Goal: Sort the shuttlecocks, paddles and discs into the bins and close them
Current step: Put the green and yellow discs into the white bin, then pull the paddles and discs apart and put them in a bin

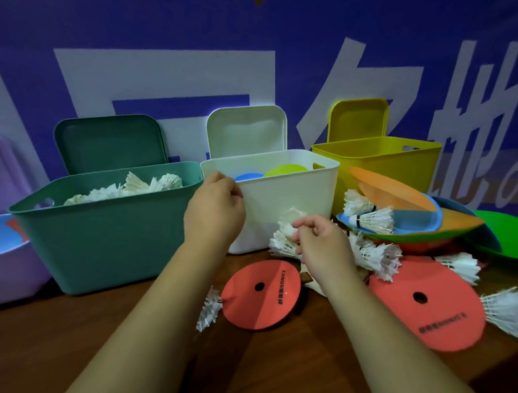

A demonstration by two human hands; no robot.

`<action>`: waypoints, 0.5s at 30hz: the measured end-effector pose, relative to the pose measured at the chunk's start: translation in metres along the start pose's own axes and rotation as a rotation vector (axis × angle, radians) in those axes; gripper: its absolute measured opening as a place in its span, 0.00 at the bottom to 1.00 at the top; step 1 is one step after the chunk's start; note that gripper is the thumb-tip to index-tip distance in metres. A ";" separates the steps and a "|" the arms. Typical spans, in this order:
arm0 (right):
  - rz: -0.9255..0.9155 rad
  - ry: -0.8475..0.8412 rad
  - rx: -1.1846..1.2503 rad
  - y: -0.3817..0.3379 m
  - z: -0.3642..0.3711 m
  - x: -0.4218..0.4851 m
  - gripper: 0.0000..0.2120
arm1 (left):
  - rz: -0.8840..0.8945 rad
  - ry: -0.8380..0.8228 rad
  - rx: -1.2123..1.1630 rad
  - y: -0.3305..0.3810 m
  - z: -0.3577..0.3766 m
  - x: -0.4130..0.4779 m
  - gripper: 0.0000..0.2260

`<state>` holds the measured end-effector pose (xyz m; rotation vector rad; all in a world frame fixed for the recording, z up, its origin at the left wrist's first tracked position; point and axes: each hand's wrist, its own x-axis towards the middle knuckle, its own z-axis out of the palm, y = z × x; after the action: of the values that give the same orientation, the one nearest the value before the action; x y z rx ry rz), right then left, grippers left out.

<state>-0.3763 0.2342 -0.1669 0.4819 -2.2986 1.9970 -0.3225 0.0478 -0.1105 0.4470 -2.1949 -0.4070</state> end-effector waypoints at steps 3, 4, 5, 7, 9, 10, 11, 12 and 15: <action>-0.086 -0.079 -0.254 0.003 0.003 -0.009 0.11 | 0.016 -0.007 0.039 0.002 -0.002 0.001 0.10; -0.125 -0.119 -0.367 0.004 0.005 -0.011 0.10 | 0.018 -0.010 0.047 0.002 -0.003 0.002 0.10; -0.153 -0.158 -0.468 0.006 0.007 -0.012 0.10 | 0.020 -0.011 0.056 0.002 -0.003 0.002 0.10; -0.181 -0.222 -0.638 0.010 0.011 -0.015 0.12 | 0.021 -0.001 0.068 0.002 -0.003 0.003 0.11; -0.191 -0.260 -0.782 0.014 0.014 -0.017 0.16 | 0.020 0.007 0.068 0.002 -0.002 0.003 0.11; -0.191 -0.275 -0.826 0.014 0.015 -0.017 0.17 | 0.021 0.007 0.066 0.001 -0.001 0.002 0.10; -0.194 -0.286 -0.847 0.013 0.015 -0.018 0.18 | 0.023 0.006 0.065 0.001 -0.001 0.001 0.10; -0.196 -0.295 -0.856 0.012 0.015 -0.019 0.19 | 0.024 0.004 0.065 0.001 -0.001 0.000 0.10; -0.213 -0.302 -0.858 0.012 0.015 -0.019 0.22 | 0.028 0.001 0.074 0.003 -0.001 0.000 0.10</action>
<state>-0.3596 0.2251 -0.1853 0.9084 -2.8081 0.7447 -0.3219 0.0502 -0.1087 0.4563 -2.2183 -0.3112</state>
